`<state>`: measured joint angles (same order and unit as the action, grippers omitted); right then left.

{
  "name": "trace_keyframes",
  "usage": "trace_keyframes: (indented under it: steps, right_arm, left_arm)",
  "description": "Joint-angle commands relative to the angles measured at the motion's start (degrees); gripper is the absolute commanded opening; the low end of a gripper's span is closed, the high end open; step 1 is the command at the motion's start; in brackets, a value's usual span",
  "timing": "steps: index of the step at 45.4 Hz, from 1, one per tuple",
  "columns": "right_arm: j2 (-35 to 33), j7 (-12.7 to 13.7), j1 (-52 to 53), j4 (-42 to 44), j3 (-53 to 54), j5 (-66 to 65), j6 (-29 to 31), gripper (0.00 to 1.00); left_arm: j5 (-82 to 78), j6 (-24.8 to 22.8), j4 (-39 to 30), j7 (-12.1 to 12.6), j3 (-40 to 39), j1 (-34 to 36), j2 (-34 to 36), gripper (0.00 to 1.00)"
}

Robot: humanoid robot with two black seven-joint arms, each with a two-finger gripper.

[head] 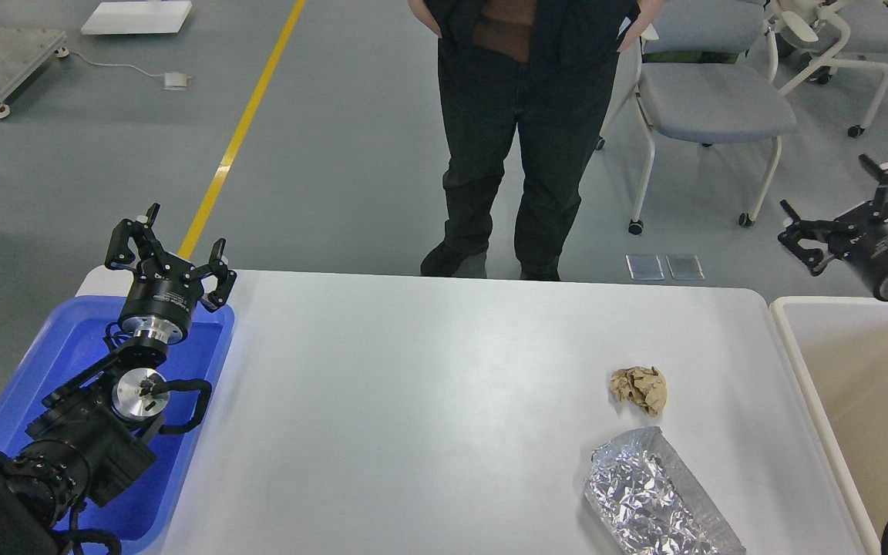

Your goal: Tidy desktop

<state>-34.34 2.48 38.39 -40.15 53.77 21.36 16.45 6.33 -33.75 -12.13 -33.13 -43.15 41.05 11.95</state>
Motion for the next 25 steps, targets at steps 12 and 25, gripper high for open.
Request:
trace_keyframes:
  steps: [12,25]
  right_arm:
    - [14.74,-0.11,-2.44,-0.37,1.96,1.31,3.06,1.0]
    - [16.06,-0.11,-4.64,-0.28,1.69,0.79,3.24,1.0]
  left_arm:
    - [0.0,-0.09,0.0,0.0,0.0,0.0,0.0,1.0]
    - [0.0,-0.09,0.0,0.0,0.0,0.0,0.0,1.0]
